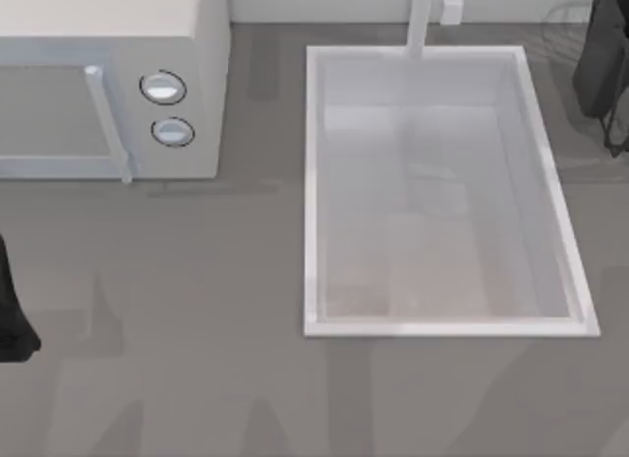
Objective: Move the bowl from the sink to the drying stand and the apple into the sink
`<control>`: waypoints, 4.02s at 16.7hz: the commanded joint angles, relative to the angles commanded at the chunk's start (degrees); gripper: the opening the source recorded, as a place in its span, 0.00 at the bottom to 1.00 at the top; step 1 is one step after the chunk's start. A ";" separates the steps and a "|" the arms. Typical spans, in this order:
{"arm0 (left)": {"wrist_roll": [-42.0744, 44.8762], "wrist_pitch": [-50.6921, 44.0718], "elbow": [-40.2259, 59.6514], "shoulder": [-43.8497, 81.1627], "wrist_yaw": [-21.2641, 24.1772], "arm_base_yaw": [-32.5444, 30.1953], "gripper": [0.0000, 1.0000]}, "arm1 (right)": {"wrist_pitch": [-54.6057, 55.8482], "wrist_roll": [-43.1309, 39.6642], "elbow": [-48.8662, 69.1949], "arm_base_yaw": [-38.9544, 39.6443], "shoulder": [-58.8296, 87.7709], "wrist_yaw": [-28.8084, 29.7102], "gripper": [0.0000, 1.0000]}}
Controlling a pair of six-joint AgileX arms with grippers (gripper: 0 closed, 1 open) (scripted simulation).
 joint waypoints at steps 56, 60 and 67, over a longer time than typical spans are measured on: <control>0.00 0.00 0.00 0.00 0.00 0.00 1.00 | 88.99 19.76 -16.61 56.72 -16.92 38.71 0.00; 0.00 0.00 0.00 0.00 0.00 0.00 1.00 | 89.67 19.75 -16.59 56.54 -15.84 38.52 0.00; 0.00 0.00 0.00 0.00 0.00 0.00 1.00 | 110.70 19.61 -19.05 56.89 2.80 39.56 0.00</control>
